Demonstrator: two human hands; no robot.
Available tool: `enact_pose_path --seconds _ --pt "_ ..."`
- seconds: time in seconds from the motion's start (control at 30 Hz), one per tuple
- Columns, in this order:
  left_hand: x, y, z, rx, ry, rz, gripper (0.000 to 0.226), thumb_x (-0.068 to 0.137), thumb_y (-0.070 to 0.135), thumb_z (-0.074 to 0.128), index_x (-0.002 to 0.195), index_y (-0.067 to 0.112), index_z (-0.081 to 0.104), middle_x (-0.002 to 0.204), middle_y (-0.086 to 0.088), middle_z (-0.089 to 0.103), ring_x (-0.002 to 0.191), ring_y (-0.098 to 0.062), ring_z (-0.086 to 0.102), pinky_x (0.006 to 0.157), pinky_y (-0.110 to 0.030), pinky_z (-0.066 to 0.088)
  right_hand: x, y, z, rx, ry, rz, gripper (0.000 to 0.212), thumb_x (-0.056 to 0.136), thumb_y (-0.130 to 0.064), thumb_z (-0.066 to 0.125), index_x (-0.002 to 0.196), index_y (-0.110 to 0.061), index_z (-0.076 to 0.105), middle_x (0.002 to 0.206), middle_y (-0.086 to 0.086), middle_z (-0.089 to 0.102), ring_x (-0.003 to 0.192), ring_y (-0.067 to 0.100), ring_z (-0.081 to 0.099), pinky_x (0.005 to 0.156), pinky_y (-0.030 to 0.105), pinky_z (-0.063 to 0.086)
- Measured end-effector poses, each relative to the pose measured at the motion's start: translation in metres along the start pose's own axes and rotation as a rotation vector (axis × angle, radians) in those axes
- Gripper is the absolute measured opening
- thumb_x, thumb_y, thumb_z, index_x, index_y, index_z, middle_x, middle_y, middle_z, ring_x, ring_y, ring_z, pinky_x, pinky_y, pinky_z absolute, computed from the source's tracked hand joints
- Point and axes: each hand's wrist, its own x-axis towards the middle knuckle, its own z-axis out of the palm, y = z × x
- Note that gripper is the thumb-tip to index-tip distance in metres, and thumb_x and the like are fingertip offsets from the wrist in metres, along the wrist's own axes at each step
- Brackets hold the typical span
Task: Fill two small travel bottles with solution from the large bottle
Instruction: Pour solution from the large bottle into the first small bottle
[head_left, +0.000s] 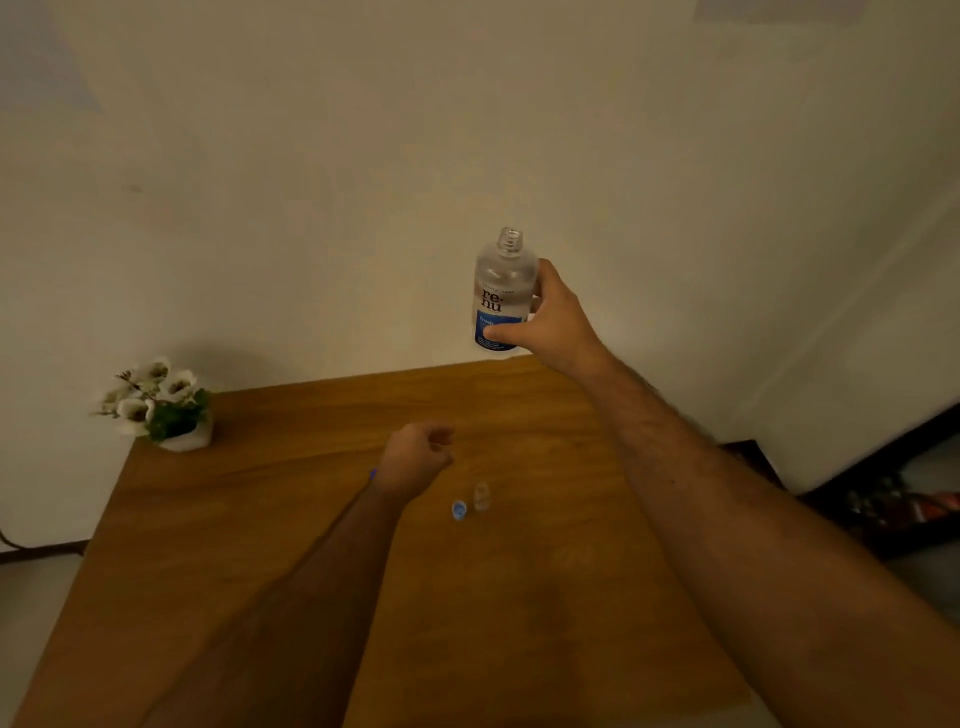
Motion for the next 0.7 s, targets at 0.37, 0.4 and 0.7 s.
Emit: enact_pose_path --seconds 0.37,0.4,0.7 --pt "0.0 -0.06 0.093 0.229 -0.05 0.011 0.065 0.078 0.028 0.077 0.137 0.019 0.05 0.129 -0.001 0.061 0.117 -0.022 0.056 0.093 -0.038 0.052 -0.029 0.067 0.028 -0.03 0.023 0.068 0.081 0.062 -0.024 0.089 0.129 -0.026 0.043 0.113 -0.018 0.058 0.095 0.004 0.063 0.069 0.014 0.053" --pt "0.001 -0.062 0.098 0.238 -0.026 0.015 0.064 0.079 0.031 0.076 0.136 0.021 0.05 0.127 0.0 0.061 0.119 -0.021 0.054 0.094 -0.039 0.051 -0.031 0.071 0.03 -0.023 0.024 0.073 0.081 0.062 -0.023 0.089 0.128 -0.027 0.043 0.111 -0.02 0.057 0.095 0.003 0.062 0.069 0.015 0.054" --pt "0.024 -0.075 0.119 0.298 0.056 0.031 0.038 0.083 0.039 0.07 0.118 0.027 0.062 0.109 0.004 0.067 0.105 -0.018 0.058 0.087 -0.04 0.052 -0.047 0.103 0.042 -0.019 0.036 0.068 0.083 0.062 -0.023 0.089 0.131 -0.026 0.042 0.108 -0.026 0.052 0.098 -0.003 0.057 0.066 0.006 0.049"
